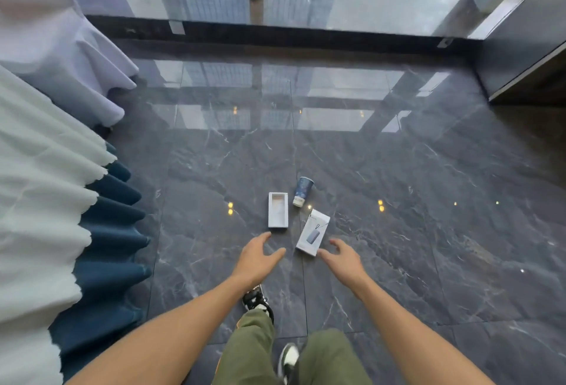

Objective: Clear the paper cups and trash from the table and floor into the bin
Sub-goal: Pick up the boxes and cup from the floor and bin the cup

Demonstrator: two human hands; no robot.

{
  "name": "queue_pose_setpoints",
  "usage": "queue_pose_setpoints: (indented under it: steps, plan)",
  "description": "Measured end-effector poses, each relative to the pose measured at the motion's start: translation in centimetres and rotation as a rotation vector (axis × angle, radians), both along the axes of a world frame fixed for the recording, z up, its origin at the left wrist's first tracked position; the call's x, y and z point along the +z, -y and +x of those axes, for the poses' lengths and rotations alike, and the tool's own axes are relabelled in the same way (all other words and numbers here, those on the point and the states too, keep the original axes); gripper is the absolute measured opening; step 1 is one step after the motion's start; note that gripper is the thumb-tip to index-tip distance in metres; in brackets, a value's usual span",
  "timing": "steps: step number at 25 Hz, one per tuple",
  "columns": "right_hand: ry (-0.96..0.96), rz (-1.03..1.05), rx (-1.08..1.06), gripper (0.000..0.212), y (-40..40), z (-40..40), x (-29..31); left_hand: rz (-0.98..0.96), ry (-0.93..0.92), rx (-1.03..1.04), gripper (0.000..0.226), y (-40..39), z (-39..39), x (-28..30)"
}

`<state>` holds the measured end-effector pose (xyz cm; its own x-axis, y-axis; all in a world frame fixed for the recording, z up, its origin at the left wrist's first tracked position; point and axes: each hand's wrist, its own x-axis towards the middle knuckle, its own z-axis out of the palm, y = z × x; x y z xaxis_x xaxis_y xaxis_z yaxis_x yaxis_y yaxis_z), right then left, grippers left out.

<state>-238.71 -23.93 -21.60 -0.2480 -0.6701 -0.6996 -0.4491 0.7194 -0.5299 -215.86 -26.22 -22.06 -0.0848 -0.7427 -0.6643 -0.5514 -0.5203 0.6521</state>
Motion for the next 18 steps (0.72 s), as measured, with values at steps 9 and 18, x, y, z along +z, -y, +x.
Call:
queue_pose_setpoints:
  steps: [9, 18]
  plan:
    - [0.025, 0.057, -0.015, 0.079, 10.0, -6.0, -9.2, 0.063, 0.059, 0.096, 0.070, 9.4, -4.3, -8.4]
    - [0.036, 0.139, -0.020, 0.081, 15.1, -10.3, -32.1, 0.165, 0.049, 0.292, 0.069, 13.1, -9.4, -31.8]
